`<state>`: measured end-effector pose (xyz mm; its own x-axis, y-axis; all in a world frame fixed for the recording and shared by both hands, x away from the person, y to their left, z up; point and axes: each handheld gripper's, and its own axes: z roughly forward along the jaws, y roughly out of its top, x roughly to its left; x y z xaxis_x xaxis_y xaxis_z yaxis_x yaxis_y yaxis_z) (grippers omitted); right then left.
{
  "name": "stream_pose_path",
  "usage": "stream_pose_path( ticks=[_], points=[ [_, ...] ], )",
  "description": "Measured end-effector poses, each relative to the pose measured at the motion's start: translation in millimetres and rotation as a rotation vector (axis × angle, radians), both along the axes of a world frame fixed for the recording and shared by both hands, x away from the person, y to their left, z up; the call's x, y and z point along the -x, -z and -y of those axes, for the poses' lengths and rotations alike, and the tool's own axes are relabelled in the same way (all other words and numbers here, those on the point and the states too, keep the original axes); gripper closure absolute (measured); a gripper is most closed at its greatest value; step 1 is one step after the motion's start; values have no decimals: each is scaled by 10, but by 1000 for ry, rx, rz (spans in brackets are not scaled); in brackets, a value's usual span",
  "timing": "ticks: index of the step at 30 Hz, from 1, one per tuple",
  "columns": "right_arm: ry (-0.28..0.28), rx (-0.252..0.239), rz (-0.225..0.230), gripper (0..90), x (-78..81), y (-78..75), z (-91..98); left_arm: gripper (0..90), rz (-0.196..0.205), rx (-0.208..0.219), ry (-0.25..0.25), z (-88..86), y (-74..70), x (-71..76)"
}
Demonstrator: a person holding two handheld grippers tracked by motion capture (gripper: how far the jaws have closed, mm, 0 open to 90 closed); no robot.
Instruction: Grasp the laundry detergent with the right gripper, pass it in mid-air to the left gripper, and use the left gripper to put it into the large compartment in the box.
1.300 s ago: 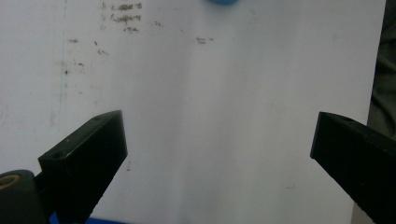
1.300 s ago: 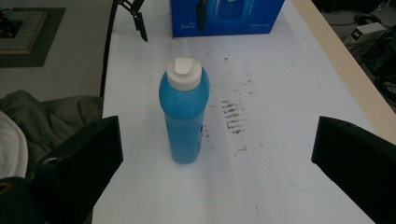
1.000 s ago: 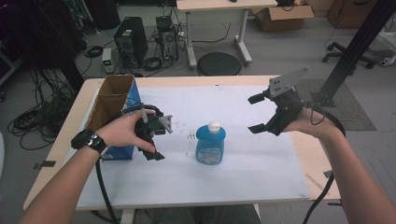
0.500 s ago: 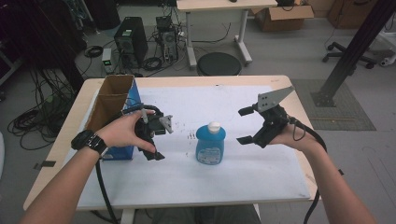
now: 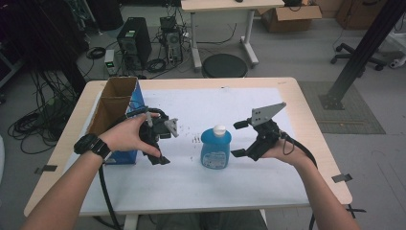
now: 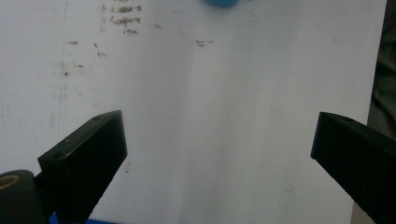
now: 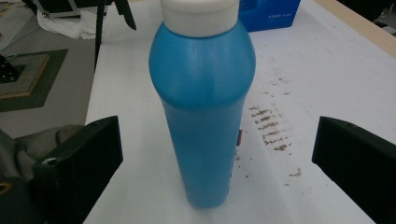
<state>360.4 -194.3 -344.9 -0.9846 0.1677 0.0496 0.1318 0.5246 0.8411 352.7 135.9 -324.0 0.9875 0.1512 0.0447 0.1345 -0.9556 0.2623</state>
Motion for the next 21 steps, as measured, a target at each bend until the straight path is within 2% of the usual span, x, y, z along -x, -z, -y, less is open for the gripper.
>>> stream_pose_path(
  ticks=[12, 21],
  points=[
    [3, -25, -25, 17, -17, 222, -215, 41, 3, 5, -2, -6, -4, -6],
    [20, -32, -14, 31, -15, 335, -324, 41, 5, 10, -4, -11, -7, -5]
  ],
)
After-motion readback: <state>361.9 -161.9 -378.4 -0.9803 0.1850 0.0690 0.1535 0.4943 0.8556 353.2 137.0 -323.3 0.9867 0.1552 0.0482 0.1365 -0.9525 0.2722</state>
